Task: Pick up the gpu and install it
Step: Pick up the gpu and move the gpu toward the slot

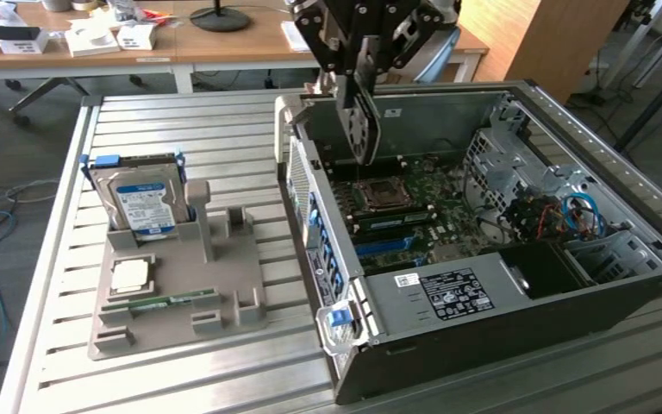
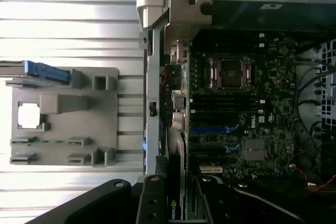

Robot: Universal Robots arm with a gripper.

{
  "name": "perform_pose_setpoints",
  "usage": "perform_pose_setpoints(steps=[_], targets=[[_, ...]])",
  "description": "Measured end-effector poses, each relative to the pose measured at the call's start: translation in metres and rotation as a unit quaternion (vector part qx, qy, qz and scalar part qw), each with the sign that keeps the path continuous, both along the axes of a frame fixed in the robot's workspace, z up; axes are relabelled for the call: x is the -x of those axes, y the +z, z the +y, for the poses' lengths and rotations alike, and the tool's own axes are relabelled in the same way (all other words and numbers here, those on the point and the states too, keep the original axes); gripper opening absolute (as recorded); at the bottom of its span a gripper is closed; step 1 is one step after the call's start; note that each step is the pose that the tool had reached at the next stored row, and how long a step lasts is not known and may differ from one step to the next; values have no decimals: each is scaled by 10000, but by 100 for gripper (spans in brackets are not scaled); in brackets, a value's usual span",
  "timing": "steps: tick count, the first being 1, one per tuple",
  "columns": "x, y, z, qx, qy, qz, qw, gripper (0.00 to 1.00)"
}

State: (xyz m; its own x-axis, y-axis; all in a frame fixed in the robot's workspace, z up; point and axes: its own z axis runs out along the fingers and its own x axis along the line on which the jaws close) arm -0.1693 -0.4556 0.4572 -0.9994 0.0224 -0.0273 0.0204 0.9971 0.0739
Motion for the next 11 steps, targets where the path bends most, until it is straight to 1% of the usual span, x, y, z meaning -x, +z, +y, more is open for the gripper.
perform_pose_setpoints(steps=[5, 11], targets=[[-158, 0, 0, -16, 0, 0, 10000, 26], [-335, 0, 0, -27, 0, 0, 10000, 26]])
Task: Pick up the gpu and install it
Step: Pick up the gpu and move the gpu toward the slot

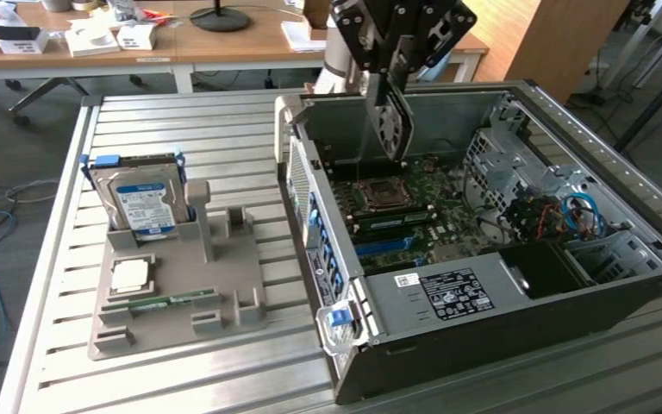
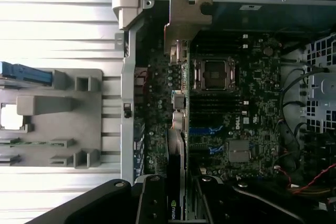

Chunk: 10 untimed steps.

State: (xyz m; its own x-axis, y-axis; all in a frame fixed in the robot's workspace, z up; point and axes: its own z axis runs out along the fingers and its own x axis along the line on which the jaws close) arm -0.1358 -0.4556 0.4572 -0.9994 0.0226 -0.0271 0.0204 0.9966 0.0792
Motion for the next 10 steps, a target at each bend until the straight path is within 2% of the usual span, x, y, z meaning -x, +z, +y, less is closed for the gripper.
perform_pose_setpoints(steps=[10], targets=[[-296, 0, 0, -23, 1, 1, 10000, 26]])
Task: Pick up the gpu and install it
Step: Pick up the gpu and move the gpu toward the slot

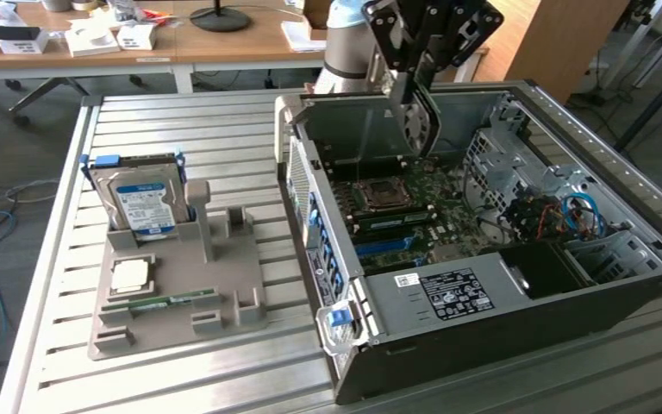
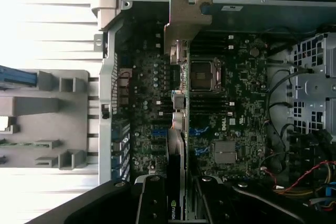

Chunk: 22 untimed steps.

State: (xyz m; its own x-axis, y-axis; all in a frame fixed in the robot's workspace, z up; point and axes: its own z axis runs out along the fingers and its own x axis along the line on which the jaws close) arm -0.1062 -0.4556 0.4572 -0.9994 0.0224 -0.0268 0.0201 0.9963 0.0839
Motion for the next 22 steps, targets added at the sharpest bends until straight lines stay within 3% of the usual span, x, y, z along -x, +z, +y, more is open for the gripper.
perform_pose_setpoints(steps=[19, 22], targets=[[-400, 0, 0, -42, -1, 0, 10000, 26], [-515, 0, 0, -54, 0, 0, 10000, 26]])
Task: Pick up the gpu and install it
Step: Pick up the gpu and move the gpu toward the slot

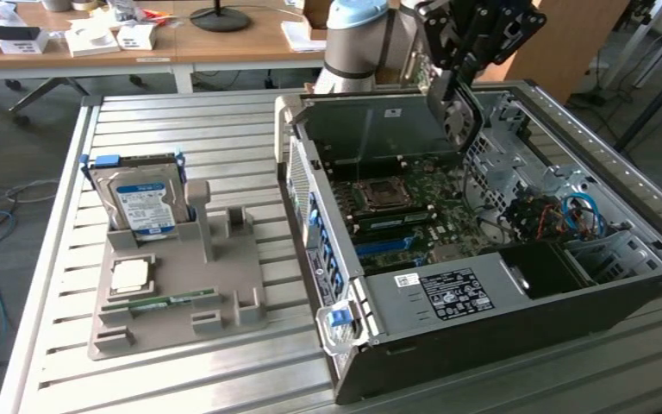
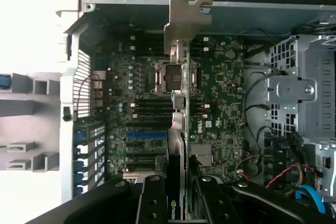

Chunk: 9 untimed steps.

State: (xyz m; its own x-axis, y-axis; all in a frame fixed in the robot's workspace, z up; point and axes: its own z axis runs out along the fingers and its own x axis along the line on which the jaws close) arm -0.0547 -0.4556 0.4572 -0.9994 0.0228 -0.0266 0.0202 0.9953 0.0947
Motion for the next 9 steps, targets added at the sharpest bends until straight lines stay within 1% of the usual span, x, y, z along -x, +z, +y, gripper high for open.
perform_pose_setpoints(steps=[2, 4, 9], targets=[[-68, 1, 0, -6, 1, 1, 10000, 26], [-104, 0, -1, -15, 8, 0, 10000, 26], [-108, -6, 1, -17, 9, -1, 10000, 26]])
